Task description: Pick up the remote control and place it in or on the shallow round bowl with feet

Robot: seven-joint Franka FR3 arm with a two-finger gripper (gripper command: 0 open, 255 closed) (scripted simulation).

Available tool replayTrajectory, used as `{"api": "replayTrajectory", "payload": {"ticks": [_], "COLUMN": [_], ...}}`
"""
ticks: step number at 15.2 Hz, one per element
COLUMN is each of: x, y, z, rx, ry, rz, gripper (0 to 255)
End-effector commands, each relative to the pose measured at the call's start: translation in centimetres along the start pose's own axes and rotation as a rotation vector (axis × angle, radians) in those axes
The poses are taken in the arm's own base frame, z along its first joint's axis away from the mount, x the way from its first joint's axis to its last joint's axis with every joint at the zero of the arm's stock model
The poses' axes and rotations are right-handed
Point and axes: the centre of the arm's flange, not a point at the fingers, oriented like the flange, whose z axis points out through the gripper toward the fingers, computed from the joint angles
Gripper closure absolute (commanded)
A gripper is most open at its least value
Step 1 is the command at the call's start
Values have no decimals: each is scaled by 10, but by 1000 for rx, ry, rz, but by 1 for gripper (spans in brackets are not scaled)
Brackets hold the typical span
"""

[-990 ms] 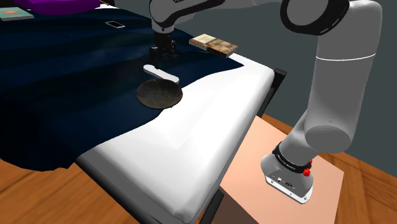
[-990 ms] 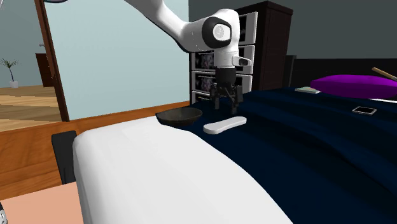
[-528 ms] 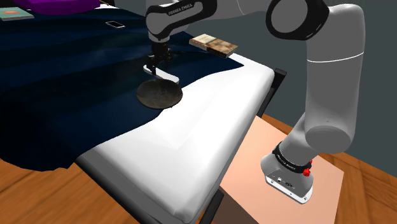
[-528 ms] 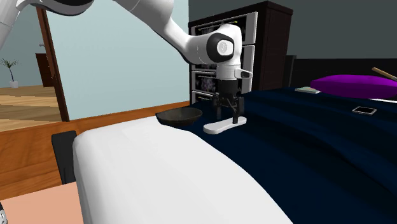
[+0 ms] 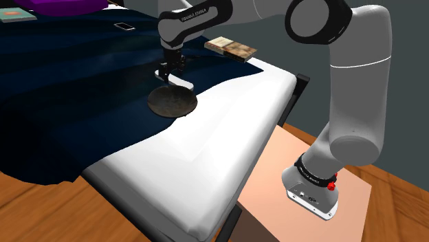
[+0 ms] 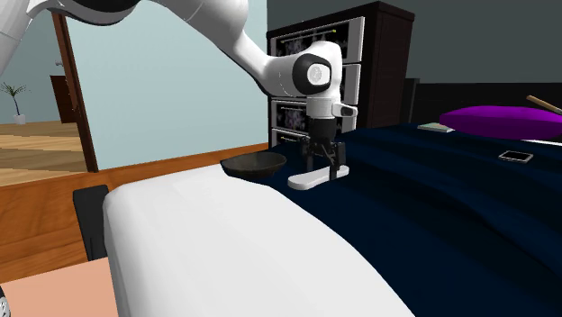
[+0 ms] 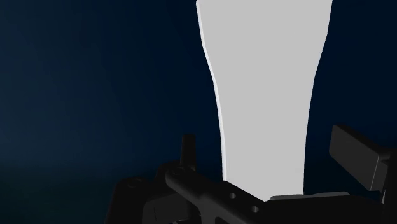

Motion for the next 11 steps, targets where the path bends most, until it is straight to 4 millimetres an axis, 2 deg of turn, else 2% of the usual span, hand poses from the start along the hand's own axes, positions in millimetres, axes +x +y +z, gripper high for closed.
{"api": "replayTrajectory", "payload": {"ticks": [1, 2, 11], "x": [0, 0, 0], "y": [0, 0, 0], "z": [0, 0, 0], "rx": [0, 0, 0], "ry": [0, 0, 0], "rz": [0, 0, 0], "gripper": [0, 255, 255]}}
